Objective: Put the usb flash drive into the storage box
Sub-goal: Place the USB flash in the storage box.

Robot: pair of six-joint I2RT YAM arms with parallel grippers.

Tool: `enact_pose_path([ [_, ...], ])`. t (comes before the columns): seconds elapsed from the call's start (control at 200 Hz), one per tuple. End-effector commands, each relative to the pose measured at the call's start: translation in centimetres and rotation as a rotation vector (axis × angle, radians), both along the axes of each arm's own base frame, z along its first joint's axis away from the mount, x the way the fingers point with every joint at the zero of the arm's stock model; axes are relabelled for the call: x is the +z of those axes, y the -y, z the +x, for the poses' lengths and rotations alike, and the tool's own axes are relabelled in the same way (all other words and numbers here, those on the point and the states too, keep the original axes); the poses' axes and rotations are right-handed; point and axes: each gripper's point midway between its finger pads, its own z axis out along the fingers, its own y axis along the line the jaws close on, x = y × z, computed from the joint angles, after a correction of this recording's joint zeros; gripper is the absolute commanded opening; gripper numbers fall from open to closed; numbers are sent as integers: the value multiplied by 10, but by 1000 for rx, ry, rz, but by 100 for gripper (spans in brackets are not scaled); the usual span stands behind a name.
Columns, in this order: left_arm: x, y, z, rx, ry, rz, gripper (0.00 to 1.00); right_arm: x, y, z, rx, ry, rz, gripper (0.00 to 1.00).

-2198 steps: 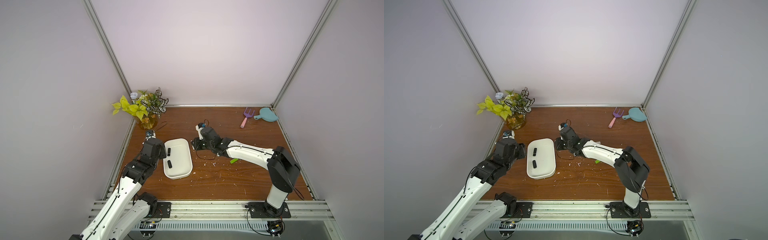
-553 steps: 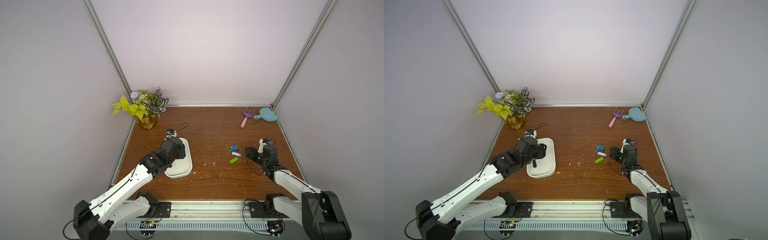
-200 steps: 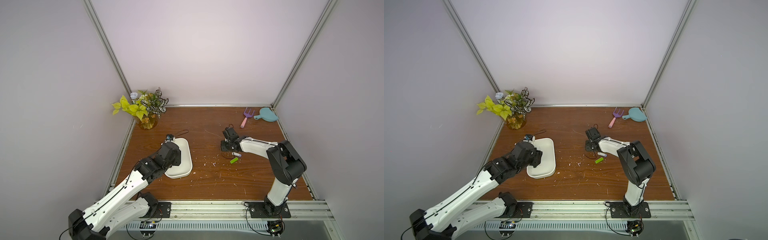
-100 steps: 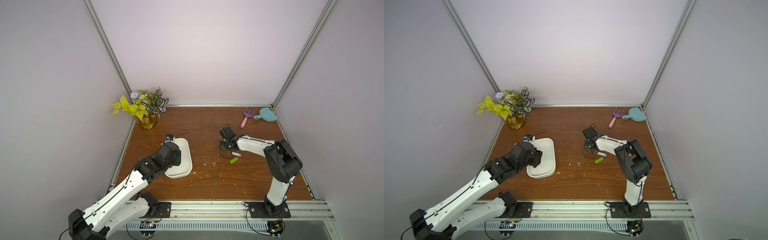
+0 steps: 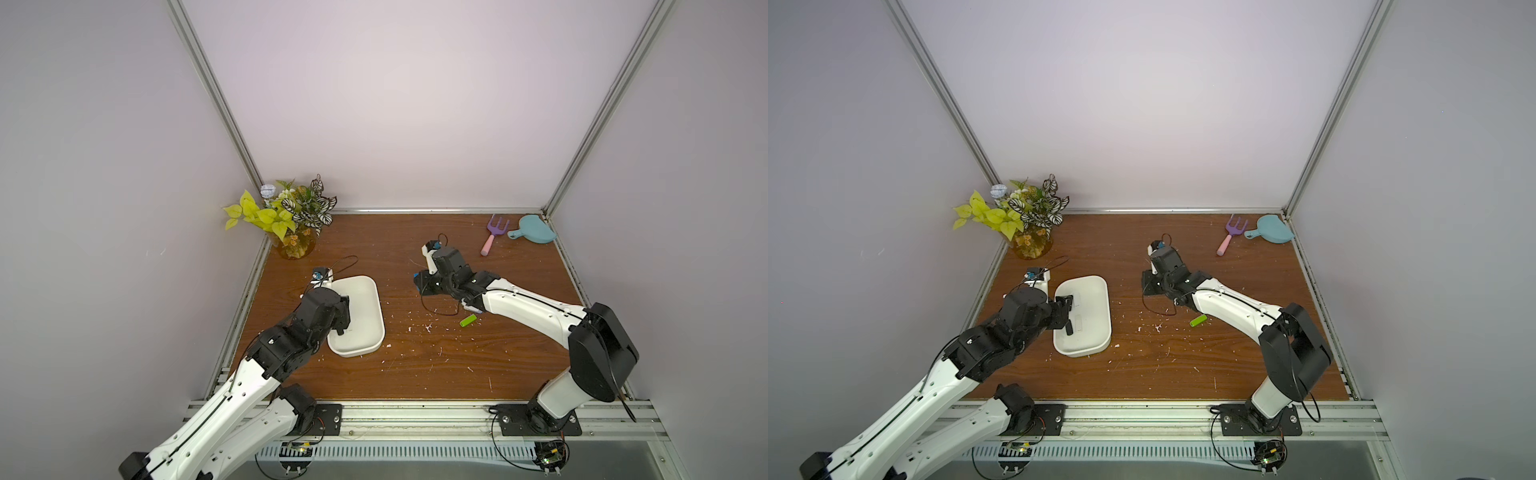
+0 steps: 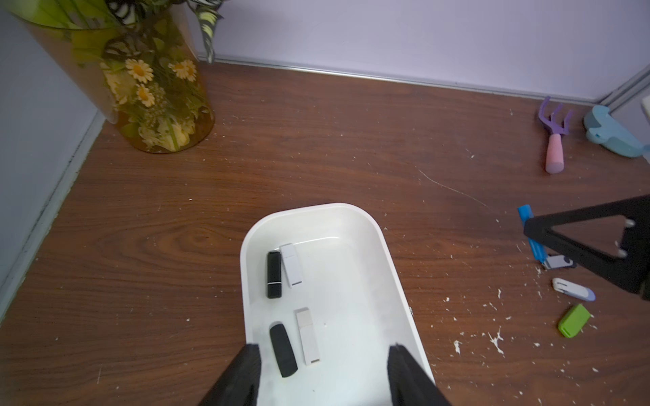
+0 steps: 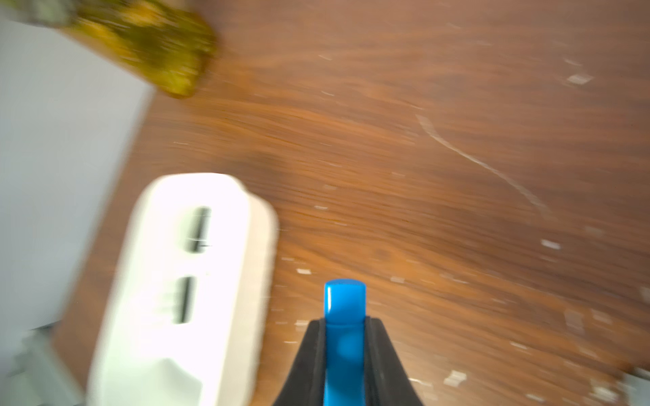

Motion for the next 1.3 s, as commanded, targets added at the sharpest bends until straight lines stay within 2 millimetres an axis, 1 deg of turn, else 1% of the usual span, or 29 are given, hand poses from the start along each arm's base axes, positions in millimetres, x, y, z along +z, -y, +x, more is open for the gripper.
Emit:
enact_pose_path([
  [0.0,5,-18,0,77,31,-7,57,23,-55,-22,78,-29,160,3],
  [0.095,11,-25,-1,102,54,-21,57,22,-89,-33,122,-46,181,3],
  [0.24,15,-30,-4,120,76,-29,57,15,-136,-39,172,-58,153,3],
  [0.3,16,-31,-4,124,82,-33,57,6,-151,-40,176,-63,120,3],
  [0.375,17,-32,-5,129,88,-35,57,-5,-162,-37,163,-60,83,3],
  [0.44,16,-31,-4,124,84,-35,57,-20,-168,-32,144,-73,58,3],
  [0.495,15,-31,-4,124,78,-31,57,-26,-172,-26,129,-69,47,3],
  [0.666,14,-30,-3,121,74,-30,56,-53,-187,-12,107,-66,-38,4],
  [0.851,14,-30,-3,120,75,-29,56,-75,-200,2,96,-59,-100,5],
  [1.006,12,-28,-2,115,65,-24,56,-87,-202,11,66,-49,-130,5],
  [1.131,11,-28,-2,114,63,-21,56,-92,-204,18,51,-37,-156,6],
  [1.296,11,-28,-1,115,59,-20,56,-101,-205,22,41,-38,-185,9],
])
